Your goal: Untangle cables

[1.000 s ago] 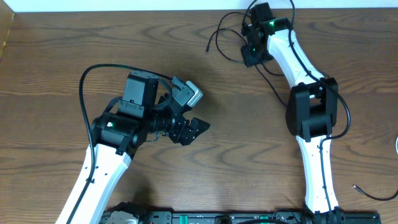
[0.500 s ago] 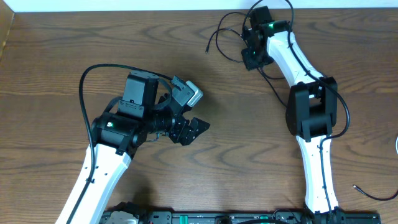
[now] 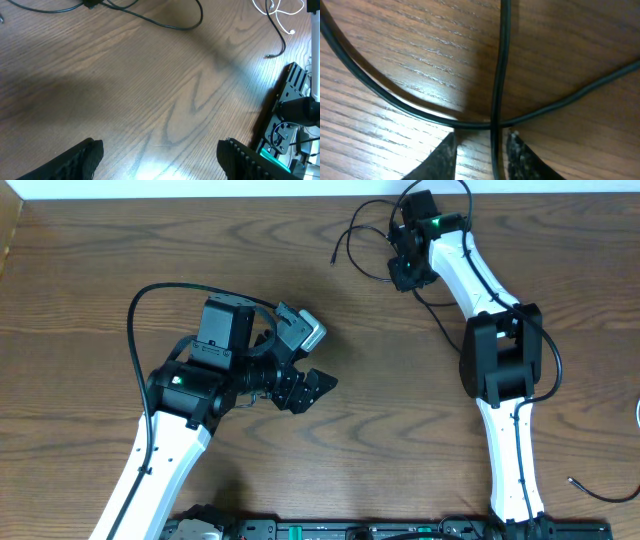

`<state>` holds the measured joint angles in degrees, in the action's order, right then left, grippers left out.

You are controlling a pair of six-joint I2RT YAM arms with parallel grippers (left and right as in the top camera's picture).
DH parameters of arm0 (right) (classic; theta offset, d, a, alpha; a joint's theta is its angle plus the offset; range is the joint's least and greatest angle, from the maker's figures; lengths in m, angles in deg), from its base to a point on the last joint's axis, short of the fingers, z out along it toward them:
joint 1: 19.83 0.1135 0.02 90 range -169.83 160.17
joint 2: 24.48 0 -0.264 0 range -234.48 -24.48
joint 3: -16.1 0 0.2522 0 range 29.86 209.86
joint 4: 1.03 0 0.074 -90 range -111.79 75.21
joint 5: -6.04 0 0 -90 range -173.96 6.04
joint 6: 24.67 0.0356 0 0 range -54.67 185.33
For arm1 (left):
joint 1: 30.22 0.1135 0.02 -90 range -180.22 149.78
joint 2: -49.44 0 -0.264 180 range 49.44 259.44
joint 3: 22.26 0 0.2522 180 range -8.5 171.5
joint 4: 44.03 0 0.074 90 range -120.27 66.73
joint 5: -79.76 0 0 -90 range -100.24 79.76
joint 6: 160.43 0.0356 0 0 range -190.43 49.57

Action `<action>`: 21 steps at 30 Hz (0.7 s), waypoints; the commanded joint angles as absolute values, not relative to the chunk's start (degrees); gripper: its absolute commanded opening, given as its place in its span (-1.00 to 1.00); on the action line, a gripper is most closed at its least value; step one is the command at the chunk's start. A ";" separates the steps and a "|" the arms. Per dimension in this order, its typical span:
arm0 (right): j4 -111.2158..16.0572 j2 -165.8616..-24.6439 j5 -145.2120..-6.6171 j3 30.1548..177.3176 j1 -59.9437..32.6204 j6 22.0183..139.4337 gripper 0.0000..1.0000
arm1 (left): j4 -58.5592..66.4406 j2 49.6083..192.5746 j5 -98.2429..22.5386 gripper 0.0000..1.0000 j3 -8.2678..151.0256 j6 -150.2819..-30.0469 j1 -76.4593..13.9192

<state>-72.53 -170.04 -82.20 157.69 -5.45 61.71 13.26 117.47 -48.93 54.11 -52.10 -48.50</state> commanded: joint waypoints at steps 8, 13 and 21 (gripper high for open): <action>-72.79 -170.34 -77.17 157.27 -5.41 62.74 -0.98 | 13.42 116.73 -49.68 0.57 54.72 -50.92 -48.57; -73.77 -166.98 -67.82 157.36 -5.43 59.96 -0.98 | 13.42 116.71 -49.68 0.57 54.72 -50.92 -48.57; -72.97 -154.93 -56.25 157.36 -6.66 55.37 -0.98 | 13.59 116.71 -49.70 0.57 54.72 -50.96 -48.57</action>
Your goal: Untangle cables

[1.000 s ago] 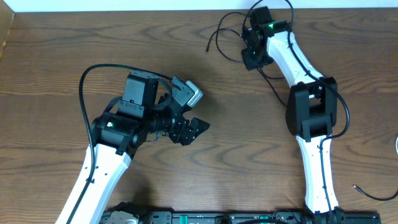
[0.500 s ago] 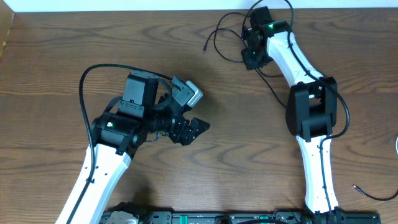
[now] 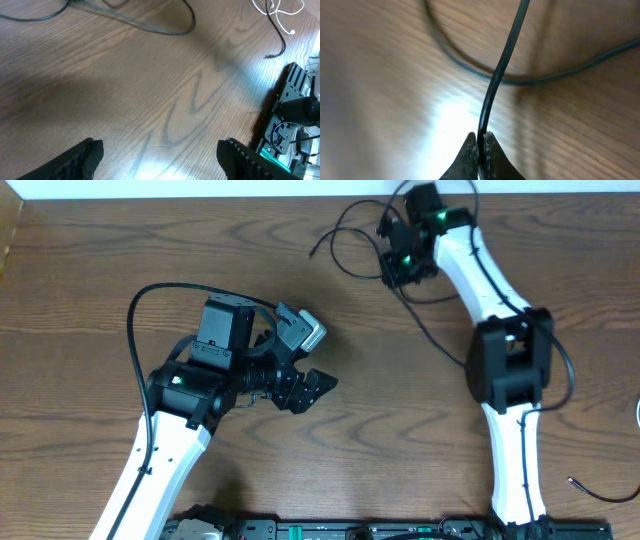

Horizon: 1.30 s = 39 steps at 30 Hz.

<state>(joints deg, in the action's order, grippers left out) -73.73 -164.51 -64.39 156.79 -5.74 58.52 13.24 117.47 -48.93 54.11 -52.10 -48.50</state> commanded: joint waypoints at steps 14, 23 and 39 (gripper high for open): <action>-69.62 -139.68 -52.80 157.36 -11.81 56.97 -0.98 | 13.90 116.73 -50.14 0.57 54.72 -51.01 -48.57; -69.43 -133.62 -53.59 157.36 -22.57 59.96 -0.98 | 14.51 116.73 -50.14 0.57 54.72 -51.18 -48.57; -70.10 -130.17 -56.23 159.31 -56.97 64.73 -0.98 | 14.68 116.73 -50.29 0.57 54.72 -51.16 -48.57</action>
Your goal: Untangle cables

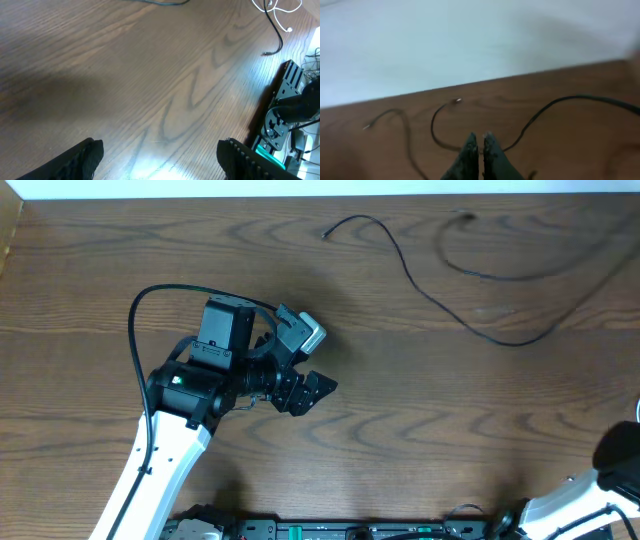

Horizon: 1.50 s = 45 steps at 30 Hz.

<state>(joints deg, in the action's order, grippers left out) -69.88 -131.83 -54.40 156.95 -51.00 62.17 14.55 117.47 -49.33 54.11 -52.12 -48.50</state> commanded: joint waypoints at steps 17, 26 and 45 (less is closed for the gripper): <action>-74.06 -130.85 -71.64 164.42 -67.97 72.22 -0.97 | 14.68 116.80 -50.31 0.57 54.70 -51.14 -48.57; -74.47 -140.11 -72.58 164.42 -66.17 73.01 -0.97 | 15.60 116.80 -50.27 0.57 54.70 -51.16 -50.71; -72.73 -164.51 -71.77 164.49 -59.03 70.37 -0.98 | 15.23 116.80 -48.87 0.57 54.70 -53.67 -57.36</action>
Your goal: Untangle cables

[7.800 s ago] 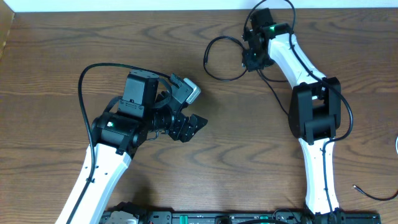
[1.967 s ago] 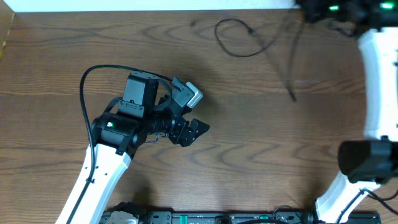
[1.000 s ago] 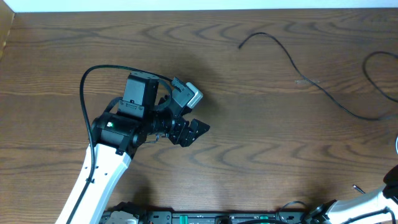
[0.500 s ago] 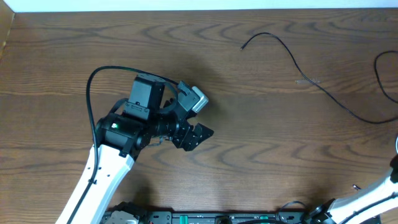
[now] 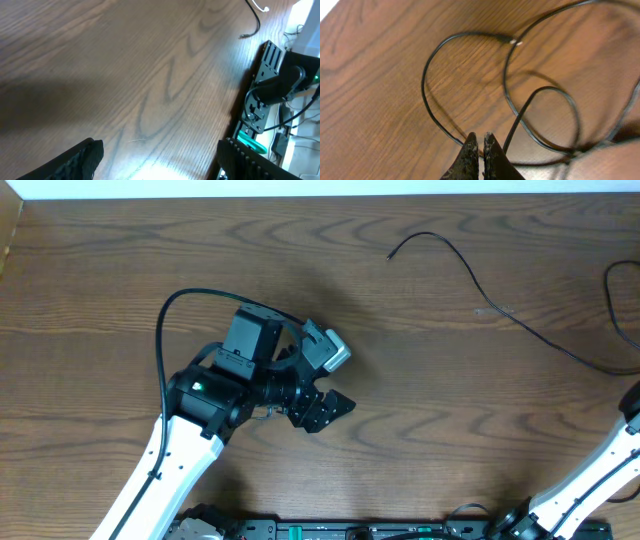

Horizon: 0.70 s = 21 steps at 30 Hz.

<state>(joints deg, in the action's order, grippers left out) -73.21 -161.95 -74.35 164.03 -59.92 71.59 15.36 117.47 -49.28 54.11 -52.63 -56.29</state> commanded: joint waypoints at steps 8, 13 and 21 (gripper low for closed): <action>-72.03 -168.20 -75.51 164.49 -56.99 67.94 -0.65 | 13.44 116.77 -46.59 0.57 54.72 -55.73 -60.61; -73.43 -168.16 -77.04 166.91 -56.99 69.86 0.99 | 13.09 116.77 -46.59 0.57 54.72 -56.17 -60.94; -86.41 -168.11 -87.88 183.22 -56.18 80.79 0.99 | 13.13 116.77 -46.59 0.57 54.72 -56.06 -60.96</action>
<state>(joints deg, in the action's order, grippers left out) -83.24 -168.48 -79.55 176.90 -56.97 73.97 13.18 117.47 -47.14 54.11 -55.62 -60.81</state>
